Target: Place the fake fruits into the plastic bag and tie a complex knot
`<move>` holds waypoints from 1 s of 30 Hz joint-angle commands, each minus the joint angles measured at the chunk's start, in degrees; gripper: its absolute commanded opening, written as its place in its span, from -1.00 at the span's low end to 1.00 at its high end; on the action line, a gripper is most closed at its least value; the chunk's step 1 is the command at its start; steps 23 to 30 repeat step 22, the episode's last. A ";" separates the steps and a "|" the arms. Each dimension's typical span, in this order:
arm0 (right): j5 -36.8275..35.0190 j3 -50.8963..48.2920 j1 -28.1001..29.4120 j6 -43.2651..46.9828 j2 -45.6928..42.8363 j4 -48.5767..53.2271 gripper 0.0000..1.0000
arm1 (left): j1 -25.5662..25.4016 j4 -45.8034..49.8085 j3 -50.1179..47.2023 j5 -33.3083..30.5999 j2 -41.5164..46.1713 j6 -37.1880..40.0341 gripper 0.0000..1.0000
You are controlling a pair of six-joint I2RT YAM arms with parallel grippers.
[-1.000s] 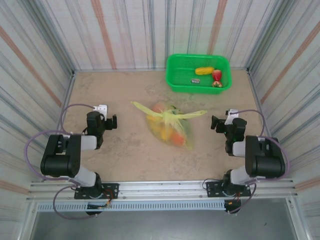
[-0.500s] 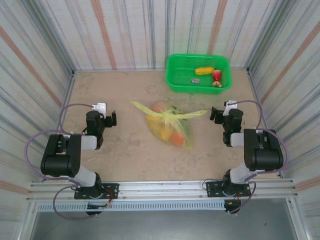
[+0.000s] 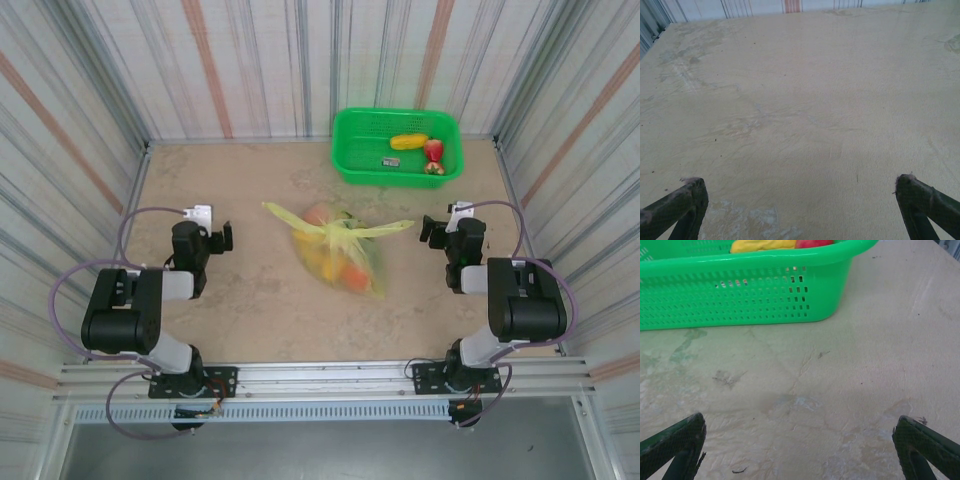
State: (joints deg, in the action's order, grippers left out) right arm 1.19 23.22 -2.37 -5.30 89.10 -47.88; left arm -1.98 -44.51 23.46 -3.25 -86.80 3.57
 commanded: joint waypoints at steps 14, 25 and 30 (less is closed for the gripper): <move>-0.62 -0.46 -0.29 0.51 -0.51 0.42 0.98 | -1.36 -2.21 -0.61 -2.73 0.23 0.21 0.97; -0.61 -0.46 -0.27 0.54 -0.55 0.41 0.98 | -0.86 -1.86 -0.51 -1.44 0.38 0.15 0.97; -0.61 -0.46 -0.27 0.54 -0.55 0.41 0.98 | -0.86 -1.86 -0.51 -1.44 0.38 0.15 0.97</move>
